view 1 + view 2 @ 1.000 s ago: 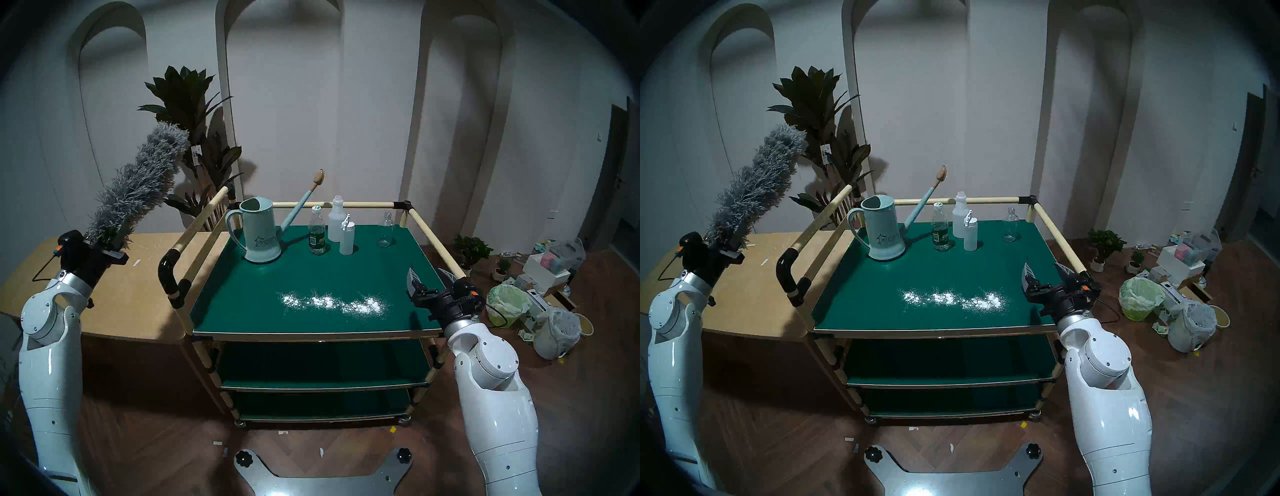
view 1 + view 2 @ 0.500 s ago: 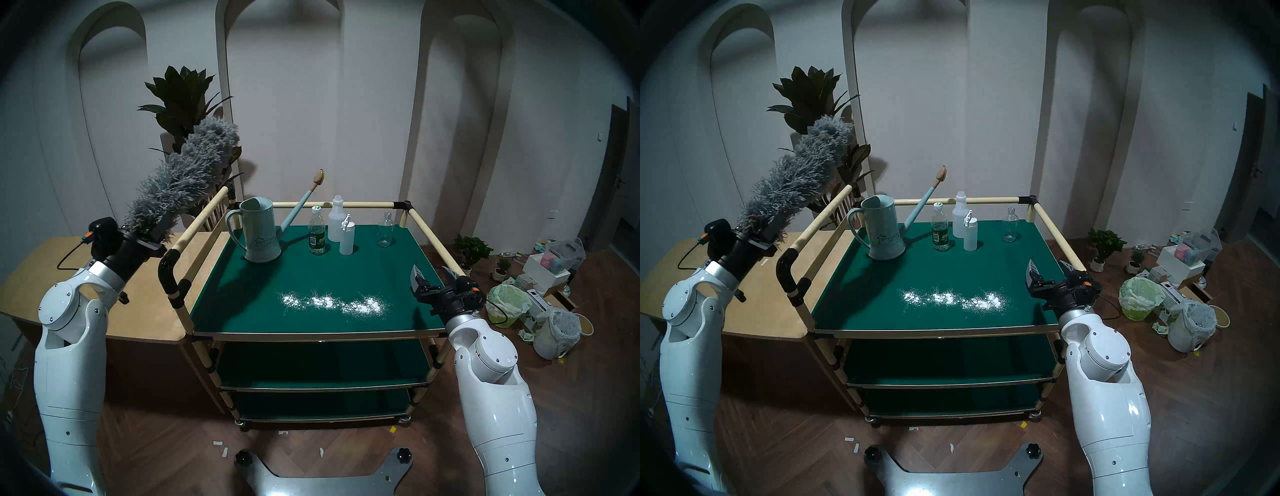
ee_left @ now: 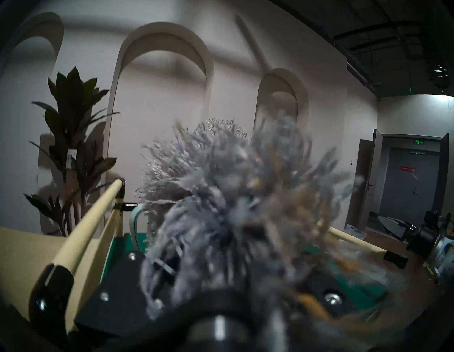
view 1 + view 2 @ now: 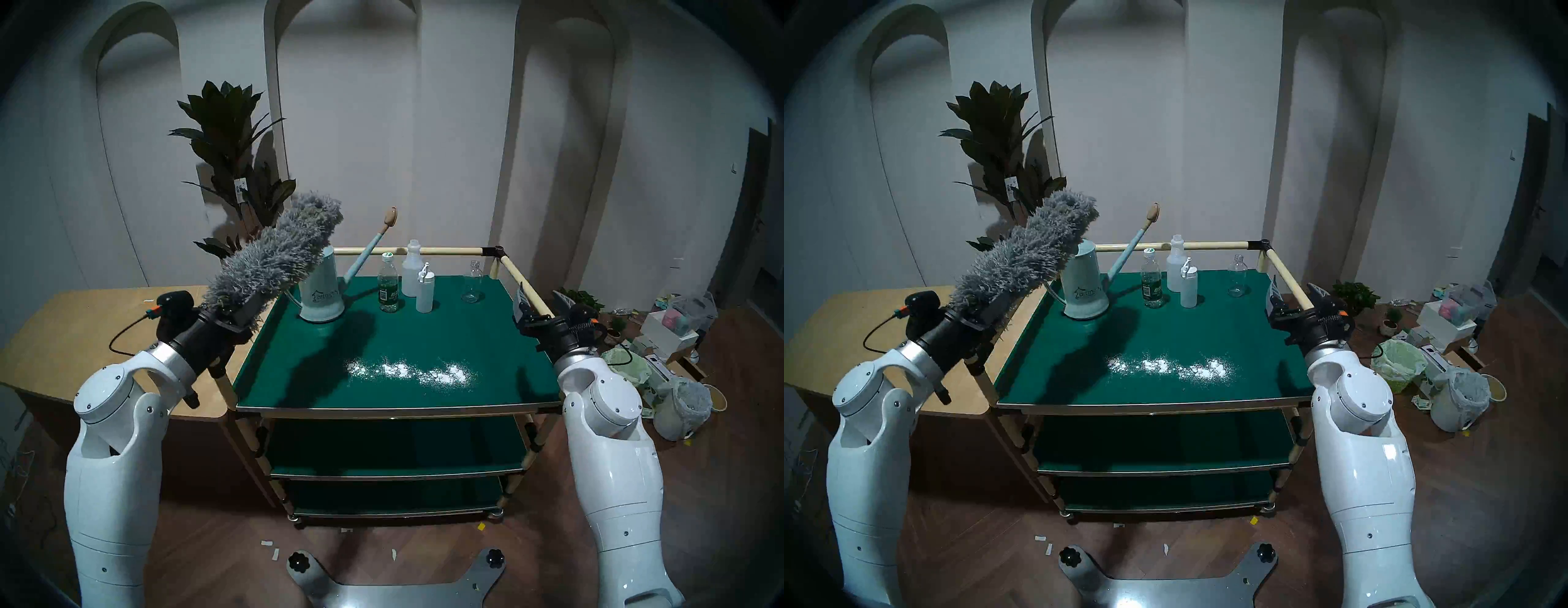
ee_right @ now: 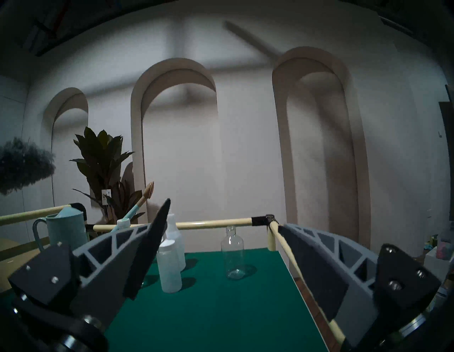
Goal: Dust the shelf with the duster
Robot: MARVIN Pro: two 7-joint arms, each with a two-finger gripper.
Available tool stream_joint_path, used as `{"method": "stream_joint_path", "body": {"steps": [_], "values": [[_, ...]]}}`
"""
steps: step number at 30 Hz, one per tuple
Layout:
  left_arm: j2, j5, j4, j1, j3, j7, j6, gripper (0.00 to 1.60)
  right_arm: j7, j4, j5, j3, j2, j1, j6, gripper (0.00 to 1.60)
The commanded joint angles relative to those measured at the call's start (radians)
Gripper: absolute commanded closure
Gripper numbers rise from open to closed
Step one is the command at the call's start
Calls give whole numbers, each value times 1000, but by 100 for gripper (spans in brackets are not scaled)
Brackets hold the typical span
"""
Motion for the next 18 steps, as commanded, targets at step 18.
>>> {"method": "stream_joint_path", "body": {"steps": [18], "values": [[-149,43,-267,219,92,291,214,160,-12,81,10,-30,41,273,-9,0]]}}
